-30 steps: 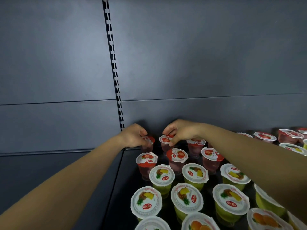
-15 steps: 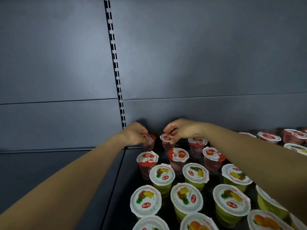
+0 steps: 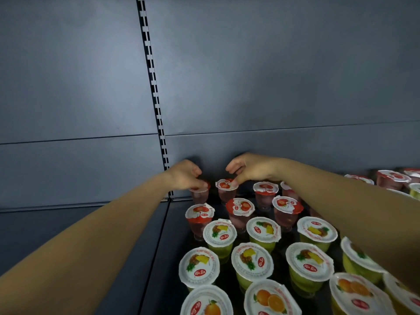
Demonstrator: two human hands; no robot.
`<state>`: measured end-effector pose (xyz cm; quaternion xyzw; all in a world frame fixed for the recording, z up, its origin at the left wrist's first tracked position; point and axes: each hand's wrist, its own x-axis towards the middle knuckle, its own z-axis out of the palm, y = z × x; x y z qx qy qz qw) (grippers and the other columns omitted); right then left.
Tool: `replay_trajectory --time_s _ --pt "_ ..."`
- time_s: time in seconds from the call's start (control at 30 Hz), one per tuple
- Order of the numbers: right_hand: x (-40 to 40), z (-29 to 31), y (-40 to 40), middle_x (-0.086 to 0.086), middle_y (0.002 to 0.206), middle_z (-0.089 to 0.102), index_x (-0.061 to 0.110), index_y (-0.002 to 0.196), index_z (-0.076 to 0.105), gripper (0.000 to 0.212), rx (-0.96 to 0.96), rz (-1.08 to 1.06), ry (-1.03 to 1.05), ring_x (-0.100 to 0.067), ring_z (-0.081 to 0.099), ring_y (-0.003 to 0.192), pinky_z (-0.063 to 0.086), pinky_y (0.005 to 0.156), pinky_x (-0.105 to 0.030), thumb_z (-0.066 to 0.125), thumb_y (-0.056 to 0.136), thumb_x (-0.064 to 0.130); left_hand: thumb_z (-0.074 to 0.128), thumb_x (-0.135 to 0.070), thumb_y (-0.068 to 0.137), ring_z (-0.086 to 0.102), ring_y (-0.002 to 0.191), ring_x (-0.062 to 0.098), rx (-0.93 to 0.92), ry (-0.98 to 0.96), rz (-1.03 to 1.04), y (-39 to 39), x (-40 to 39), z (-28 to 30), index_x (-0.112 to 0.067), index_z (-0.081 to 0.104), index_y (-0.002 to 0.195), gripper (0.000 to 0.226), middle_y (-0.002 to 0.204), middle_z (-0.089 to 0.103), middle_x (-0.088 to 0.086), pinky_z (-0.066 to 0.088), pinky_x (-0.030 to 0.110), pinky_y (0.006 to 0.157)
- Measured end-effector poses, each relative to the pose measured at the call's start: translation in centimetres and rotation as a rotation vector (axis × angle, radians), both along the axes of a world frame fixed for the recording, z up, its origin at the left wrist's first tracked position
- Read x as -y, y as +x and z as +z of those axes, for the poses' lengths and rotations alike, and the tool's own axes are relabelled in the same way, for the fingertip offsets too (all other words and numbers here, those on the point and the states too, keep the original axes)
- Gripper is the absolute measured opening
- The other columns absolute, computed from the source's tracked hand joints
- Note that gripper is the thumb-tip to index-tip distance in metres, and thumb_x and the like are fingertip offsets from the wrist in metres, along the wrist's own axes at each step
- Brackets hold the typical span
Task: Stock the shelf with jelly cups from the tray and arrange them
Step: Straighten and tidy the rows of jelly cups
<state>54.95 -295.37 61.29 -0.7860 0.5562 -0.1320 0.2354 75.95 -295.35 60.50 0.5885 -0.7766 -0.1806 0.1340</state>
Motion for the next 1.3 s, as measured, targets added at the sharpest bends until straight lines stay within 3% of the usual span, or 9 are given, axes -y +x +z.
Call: replay_trajectory --time_s 0.23,0.37,0.63,0.93,1.13,1.3 --pt "-3.8 5.7 -1.9 -0.006 0.138 0.05 0.011 0.137 0.046 0.053 -0.439 -0.059 -0.166 -0.023 0.048 0.124 0.037 0.103 -0.031 0.062 0.091 0.031 0.063 -0.035 0.088 0.05 0.122 0.022 0.243 -0.098 -0.158 -3.0 -1.8 5.7 -0.007 0.05 0.134 0.055 0.135 0.054 0.007 0.039 0.033 0.105" --pt "-5.7 7.2 -3.6 -0.005 0.139 0.049 0.013 0.137 0.047 0.054 -0.551 -0.1 -0.211 -0.024 0.046 0.125 0.036 0.102 -0.031 0.062 0.09 0.036 0.063 -0.034 0.088 0.049 0.123 0.022 0.294 -0.14 -0.224 -5.9 -2.9 7.5 -0.007 0.047 0.136 0.058 0.138 0.051 0.006 0.038 0.028 0.102" --pt "-5.8 8.2 -9.1 -0.006 0.135 0.051 0.014 0.136 0.048 0.057 -0.531 -0.111 -0.21 -0.023 0.049 0.123 0.038 0.1 -0.029 0.066 0.086 0.037 0.066 -0.035 0.086 0.05 0.122 0.021 0.32 -0.163 -0.258 -12.1 -2.7 7.9 -0.008 0.049 0.135 0.058 0.135 0.052 0.005 0.038 0.029 0.103" --pt "-2.6 3.8 -12.9 -0.004 0.138 0.05 0.015 0.138 0.045 0.061 -0.394 0.066 -0.046 -0.019 0.049 0.124 0.038 0.101 -0.029 0.07 0.084 0.03 0.071 -0.031 0.081 0.048 0.124 0.018 0.386 0.027 -0.268 -14.9 -0.9 4.6 -0.013 0.045 0.138 0.065 0.138 0.05 0.003 0.037 0.027 0.104" --pt "-1.5 1.6 -12.6 -0.002 0.129 0.058 0.015 0.138 0.045 0.071 -0.458 0.145 -0.017 -0.019 0.056 0.113 0.046 0.098 -0.032 0.077 0.077 0.031 0.076 -0.018 0.077 0.054 0.114 0.016 0.434 0.135 -0.294 -15.4 -0.2 2.8 -0.015 0.05 0.134 0.062 0.131 0.056 0.002 0.042 0.023 0.09" --pt "-1.6 1.4 -12.7 0.0 0.122 0.063 0.013 0.132 0.052 0.065 -0.435 0.148 -0.051 -0.017 0.058 0.107 0.047 0.094 -0.03 0.079 0.075 0.031 0.074 -0.015 0.077 0.058 0.108 0.015 0.434 0.158 -0.331 -15.7 -0.1 2.5 -0.015 0.052 0.132 0.059 0.126 0.061 0.0 0.043 0.023 0.084"
